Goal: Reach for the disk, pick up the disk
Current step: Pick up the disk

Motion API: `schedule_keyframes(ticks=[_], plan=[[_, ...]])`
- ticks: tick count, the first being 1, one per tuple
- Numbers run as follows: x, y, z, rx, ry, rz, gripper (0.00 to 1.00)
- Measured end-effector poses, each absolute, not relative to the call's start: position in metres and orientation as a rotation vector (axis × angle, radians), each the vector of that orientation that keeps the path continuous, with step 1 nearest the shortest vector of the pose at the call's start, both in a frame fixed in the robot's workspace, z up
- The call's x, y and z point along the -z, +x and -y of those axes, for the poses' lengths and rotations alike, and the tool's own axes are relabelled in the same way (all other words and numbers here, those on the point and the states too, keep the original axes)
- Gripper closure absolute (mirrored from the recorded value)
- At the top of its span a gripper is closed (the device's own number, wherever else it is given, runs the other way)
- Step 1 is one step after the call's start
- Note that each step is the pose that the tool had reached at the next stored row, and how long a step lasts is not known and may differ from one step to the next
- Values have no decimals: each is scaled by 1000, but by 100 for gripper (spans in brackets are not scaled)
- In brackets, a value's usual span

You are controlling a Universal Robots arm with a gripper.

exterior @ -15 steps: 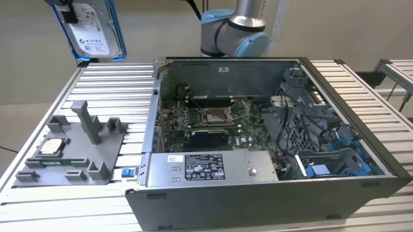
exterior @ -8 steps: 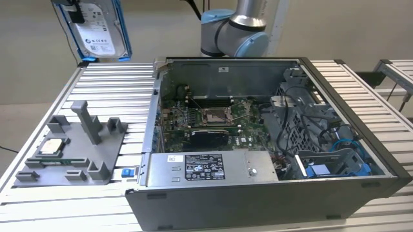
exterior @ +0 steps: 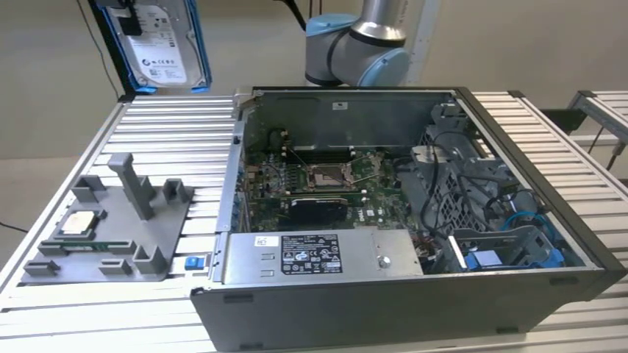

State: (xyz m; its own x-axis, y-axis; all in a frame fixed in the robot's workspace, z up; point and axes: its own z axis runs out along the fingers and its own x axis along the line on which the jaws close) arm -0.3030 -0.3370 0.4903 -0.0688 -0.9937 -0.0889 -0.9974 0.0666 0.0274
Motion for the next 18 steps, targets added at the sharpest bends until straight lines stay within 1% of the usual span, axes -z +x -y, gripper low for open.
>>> schedule_keyframes(ticks=[18], plan=[[-490,-265,337,-125,-2111,-2260,100]])
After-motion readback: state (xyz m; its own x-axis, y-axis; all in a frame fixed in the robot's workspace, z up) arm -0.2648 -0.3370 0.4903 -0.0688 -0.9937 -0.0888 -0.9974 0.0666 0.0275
